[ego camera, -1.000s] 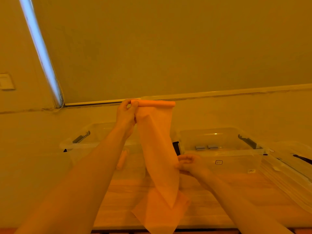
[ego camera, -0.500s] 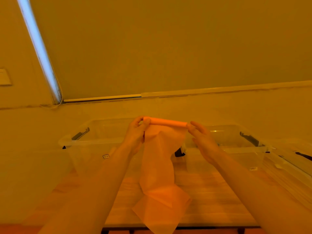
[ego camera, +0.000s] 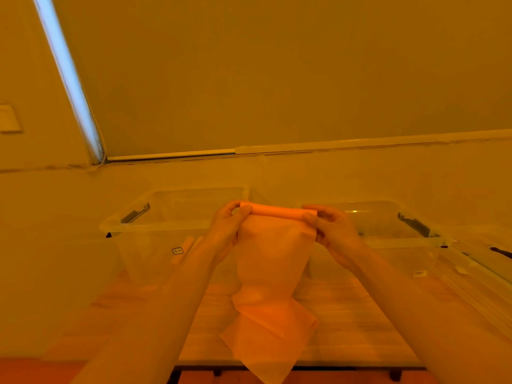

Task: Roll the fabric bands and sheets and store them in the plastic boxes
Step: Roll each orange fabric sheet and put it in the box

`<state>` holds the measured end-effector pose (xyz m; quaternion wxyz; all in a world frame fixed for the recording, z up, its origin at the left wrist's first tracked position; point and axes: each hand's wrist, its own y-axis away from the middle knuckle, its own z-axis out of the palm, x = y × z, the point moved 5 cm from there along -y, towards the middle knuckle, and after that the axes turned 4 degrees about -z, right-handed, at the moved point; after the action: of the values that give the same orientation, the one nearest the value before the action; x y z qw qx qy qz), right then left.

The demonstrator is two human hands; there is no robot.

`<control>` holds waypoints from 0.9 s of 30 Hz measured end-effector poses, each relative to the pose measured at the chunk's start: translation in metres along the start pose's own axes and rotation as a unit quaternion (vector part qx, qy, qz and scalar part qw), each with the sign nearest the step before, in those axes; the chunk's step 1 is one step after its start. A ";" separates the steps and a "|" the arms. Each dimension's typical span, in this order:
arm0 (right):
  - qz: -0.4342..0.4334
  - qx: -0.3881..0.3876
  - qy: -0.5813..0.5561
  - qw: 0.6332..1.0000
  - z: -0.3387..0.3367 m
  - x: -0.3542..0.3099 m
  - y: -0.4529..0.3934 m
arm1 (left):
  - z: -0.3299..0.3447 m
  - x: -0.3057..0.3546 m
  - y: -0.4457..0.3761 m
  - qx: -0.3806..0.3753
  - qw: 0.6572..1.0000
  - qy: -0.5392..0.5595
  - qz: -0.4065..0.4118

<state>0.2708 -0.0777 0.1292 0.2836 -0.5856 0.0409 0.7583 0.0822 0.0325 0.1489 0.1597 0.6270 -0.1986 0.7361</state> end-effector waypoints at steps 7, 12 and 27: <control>0.031 0.002 -0.017 0.999 -0.002 0.006 -0.002 | 0.001 0.001 0.001 0.005 1.000 0.005 -0.011; 0.095 -0.029 0.015 0.995 0.004 0.013 0.004 | 0.000 0.003 0.003 -0.004 1.000 0.003 -0.003; 0.068 -0.023 0.006 0.997 0.004 0.010 0.001 | 0.000 0.001 0.010 -0.047 0.998 -0.005 -0.048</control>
<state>0.2650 -0.0736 0.1213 0.2175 -0.5922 0.0643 0.7732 0.0767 0.0236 0.1491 0.2227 0.6313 -0.2034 0.7145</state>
